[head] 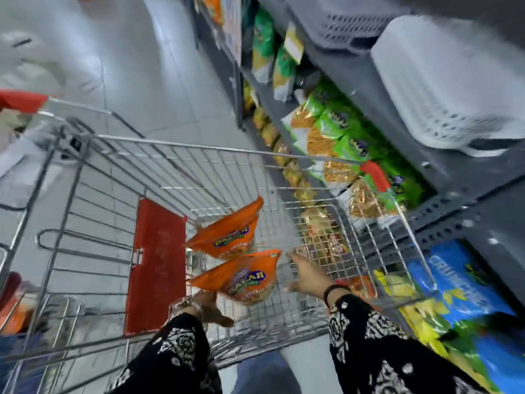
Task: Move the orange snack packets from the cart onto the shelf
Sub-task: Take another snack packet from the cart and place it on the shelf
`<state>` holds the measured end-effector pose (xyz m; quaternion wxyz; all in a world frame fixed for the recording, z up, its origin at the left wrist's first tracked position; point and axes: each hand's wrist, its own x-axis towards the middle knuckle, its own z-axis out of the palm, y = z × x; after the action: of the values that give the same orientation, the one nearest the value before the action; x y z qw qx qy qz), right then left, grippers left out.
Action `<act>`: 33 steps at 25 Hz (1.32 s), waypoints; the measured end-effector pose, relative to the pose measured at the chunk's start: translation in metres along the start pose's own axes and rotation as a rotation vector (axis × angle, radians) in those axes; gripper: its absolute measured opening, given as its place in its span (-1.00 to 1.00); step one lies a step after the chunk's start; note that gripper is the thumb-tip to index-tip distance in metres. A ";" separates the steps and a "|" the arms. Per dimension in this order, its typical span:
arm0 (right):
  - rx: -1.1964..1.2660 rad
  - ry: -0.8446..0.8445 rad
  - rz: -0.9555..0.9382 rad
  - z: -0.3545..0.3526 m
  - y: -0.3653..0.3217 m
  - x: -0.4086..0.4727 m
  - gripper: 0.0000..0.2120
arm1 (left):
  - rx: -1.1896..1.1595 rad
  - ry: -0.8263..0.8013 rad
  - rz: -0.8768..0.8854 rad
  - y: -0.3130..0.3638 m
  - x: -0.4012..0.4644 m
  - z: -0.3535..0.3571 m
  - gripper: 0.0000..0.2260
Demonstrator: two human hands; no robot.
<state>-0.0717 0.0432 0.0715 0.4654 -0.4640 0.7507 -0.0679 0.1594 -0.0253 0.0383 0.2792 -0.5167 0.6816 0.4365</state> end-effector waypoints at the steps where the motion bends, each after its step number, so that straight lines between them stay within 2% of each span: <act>1: -0.037 -0.048 0.001 0.007 -0.001 0.015 -0.27 | -0.037 0.008 -0.082 -0.018 0.019 0.007 -0.10; 3: -0.072 -0.115 -0.013 0.018 -0.005 0.037 -0.26 | -0.167 0.005 -0.165 -0.044 0.054 0.025 0.20; 6: -0.031 -0.163 -0.029 0.037 -0.002 0.069 -0.28 | -0.241 0.083 0.024 -0.043 0.083 0.029 0.30; 8: 0.074 -0.174 -0.050 0.045 -0.001 0.084 -0.33 | -0.365 0.214 0.109 -0.022 0.079 0.015 0.15; 10: 0.155 -0.115 -0.049 0.048 -0.004 0.091 -0.49 | -0.532 0.338 0.119 -0.014 0.083 0.011 -0.14; 12: 0.176 -0.036 -0.025 0.050 -0.002 0.094 -0.64 | -0.623 0.443 0.074 -0.010 0.089 0.015 -0.40; 13: 0.164 -0.012 -0.011 0.050 0.000 0.095 -0.69 | -0.648 0.472 0.055 -0.006 0.089 0.015 -0.46; 17: 0.103 0.028 -0.006 0.047 0.009 0.086 -0.74 | -0.691 0.465 0.102 0.009 0.080 0.012 -0.34; 21: 0.164 0.114 0.025 0.010 0.009 0.038 -0.71 | -0.675 0.461 0.292 0.049 0.038 -0.005 -0.29; 24: 0.289 0.241 -0.033 -0.032 0.013 -0.018 -0.66 | -0.683 0.470 0.491 0.098 -0.016 -0.019 -0.31; 27: 0.323 0.432 -0.047 -0.077 0.019 -0.089 -0.70 | -0.703 0.448 0.693 0.157 -0.064 -0.027 -0.37; 29: 0.349 0.568 -0.087 -0.104 0.024 -0.139 -0.68 | -0.712 0.430 0.818 0.198 -0.098 -0.027 -0.45; 33: 0.341 0.899 -0.088 -0.137 0.061 -0.240 -0.79 | -0.627 0.352 1.071 0.281 -0.152 -0.001 -0.57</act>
<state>-0.1818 0.2141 0.2678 0.1611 -0.3373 0.8352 -0.4034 -0.0599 0.0678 0.2509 -0.2577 -0.2259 0.7207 0.6026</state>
